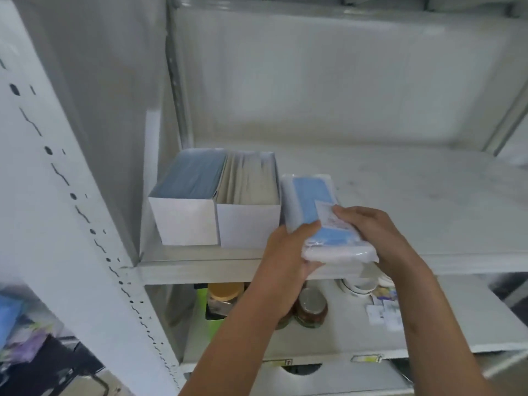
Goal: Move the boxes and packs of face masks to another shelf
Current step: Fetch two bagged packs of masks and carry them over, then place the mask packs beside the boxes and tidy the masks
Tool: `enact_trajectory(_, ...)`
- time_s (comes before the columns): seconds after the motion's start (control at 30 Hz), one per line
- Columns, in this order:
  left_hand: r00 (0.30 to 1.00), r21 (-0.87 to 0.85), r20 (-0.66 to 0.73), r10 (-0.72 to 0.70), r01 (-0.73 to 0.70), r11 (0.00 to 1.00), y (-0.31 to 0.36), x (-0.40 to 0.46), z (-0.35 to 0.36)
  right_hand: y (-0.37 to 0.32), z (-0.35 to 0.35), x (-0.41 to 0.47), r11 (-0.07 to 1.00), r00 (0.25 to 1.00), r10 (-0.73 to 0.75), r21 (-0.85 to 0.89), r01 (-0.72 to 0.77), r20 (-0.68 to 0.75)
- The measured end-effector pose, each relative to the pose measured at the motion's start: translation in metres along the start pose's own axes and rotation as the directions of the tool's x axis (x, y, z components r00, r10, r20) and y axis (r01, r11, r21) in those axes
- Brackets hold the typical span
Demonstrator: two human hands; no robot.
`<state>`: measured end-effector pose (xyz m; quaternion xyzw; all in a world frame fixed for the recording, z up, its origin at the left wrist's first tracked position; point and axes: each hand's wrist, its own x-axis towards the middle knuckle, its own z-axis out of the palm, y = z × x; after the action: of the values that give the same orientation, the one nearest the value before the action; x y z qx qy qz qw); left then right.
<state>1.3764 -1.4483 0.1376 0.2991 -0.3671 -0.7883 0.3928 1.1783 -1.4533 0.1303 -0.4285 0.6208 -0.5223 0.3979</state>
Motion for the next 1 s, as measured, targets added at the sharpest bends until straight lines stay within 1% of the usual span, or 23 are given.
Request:
enact_trajectory(0.07,1.0,0.002,0.009,-0.018,0.018,1.0,0.004,-0.008,-0.009,0.001,0.002,0.005,1.0,0.999,0.016,0.007,-0.016,-0.046)
enact_trajectory(0.1,1.0,0.054,0.008,-0.015,0.014,0.998,0.005,-0.013,-0.013,0.0,0.003,0.007,0.999,0.997,0.029,-0.016,-0.031,-0.072)
enact_trajectory(0.17,0.999,0.241,0.035,0.01,-0.018,0.97,0.012,-0.027,-0.025,-0.001,0.005,0.013,0.995,0.99,0.026,-0.089,-0.039,-0.137)
enact_trajectory(0.27,0.992,0.459,0.087,0.095,-0.125,0.88,0.037,-0.049,-0.044,0.002,0.01,0.023,0.989,0.976,0.002,-0.143,-0.034,-0.217)
enact_trajectory(0.33,0.968,0.562,0.111,0.225,-0.248,0.789,0.056,-0.059,-0.055,0.004,0.014,0.03,0.989,0.964,-0.008,-0.147,-0.032,-0.266)
enact_trajectory(0.37,0.937,0.597,0.129,0.323,-0.334,0.73,0.066,-0.062,-0.058,0.004,0.017,0.034,0.988,0.956,-0.015,-0.151,-0.031,-0.294)
enact_trajectory(0.4,0.885,0.615,0.143,0.444,-0.431,0.661,0.076,-0.063,-0.061,0.004,0.019,0.038,0.987,0.946,-0.026,-0.161,-0.028,-0.322)
enact_trajectory(0.43,0.812,0.63,0.137,0.567,-0.513,0.583,0.084,-0.063,-0.064,0.003,0.021,0.041,0.983,0.935,-0.038,-0.18,-0.028,-0.353)
enact_trajectory(0.47,0.728,0.664,0.123,0.675,-0.565,0.489,0.092,-0.061,-0.066,0.002,0.023,0.043,0.978,0.922,-0.057,-0.208,-0.026,-0.384)
enact_trajectory(0.5,0.641,0.729,0.118,0.758,-0.575,0.373,0.097,-0.057,-0.07,0.0,0.023,0.045,0.972,0.91,-0.077,-0.235,-0.023,-0.408)
enact_trajectory(0.53,0.562,0.811,0.132,0.817,-0.535,0.237,0.101,-0.052,-0.072,0.001,0.023,0.046,0.966,0.901,-0.099,-0.256,-0.015,-0.423)
enact_trajectory(0.57,0.516,0.886,0.169,0.84,-0.453,0.101,0.105,-0.047,-0.075,0.001,0.024,0.047,0.963,0.897,-0.117,-0.269,-0.002,-0.426)
enact_trajectory(0.6,0.525,0.932,0.221,0.822,-0.362,-0.019,0.106,-0.041,-0.077,0.002,0.025,0.047,0.959,0.9,-0.129,-0.282,0.007,-0.415)
enact_trajectory(0.63,0.581,0.951,0.27,0.768,-0.284,-0.12,0.104,-0.035,-0.079,0.002,0.027,0.047,0.953,0.909,-0.137,-0.303,0.013,-0.392)
enact_trajectory(0.67,0.652,0.955,0.294,0.699,-0.22,-0.197,0.101,-0.031,-0.082,0.001,0.03,0.046,0.941,0.922,-0.149,-0.339,0.021,-0.357)
enact_trajectory(0.7,0.71,0.952,0.297,0.638,-0.171,-0.252,0.096,-0.027,-0.084,0.001,0.033,0.045,0.922,0.933,-0.169,-0.387,0.036,-0.318)
enact_trajectory(0.73,0.743,0.945,0.297,0.6,-0.141,-0.294,0.09,-0.025,-0.085,0.0,0.034,0.044,0.9,0.941,-0.193,-0.432,0.057,-0.279)
enact_trajectory(0.77,0.753,0.937,0.304,0.583,-0.126,-0.327,0.086,-0.024,-0.087,-0.001,0.035,0.043,0.881,0.947,-0.212,-0.467,0.078,-0.243)
enact_trajectory(0.83,0.749,0.928,0.322,0.579,-0.13,-0.348,0.081,-0.022,-0.091,-0.004,0.036,0.042,0.843,0.96,-0.213,-0.53,0.089,-0.179)
enact_trajectory(0.93,0.754,0.92,0.351,0.555,-0.166,-0.355,0.084,-0.02,-0.097,-0.01,0.036,0.043,0.797,0.988,-0.143,-0.599,0.076,-0.065)
enact_trajectory(1.0,0.76,0.913,0.372,0.533,-0.194,-0.36,0.086,-0.021,-0.101,-0.015,0.036,0.044,0.794,0.996,-0.087,-0.606,0.048,-0.034)
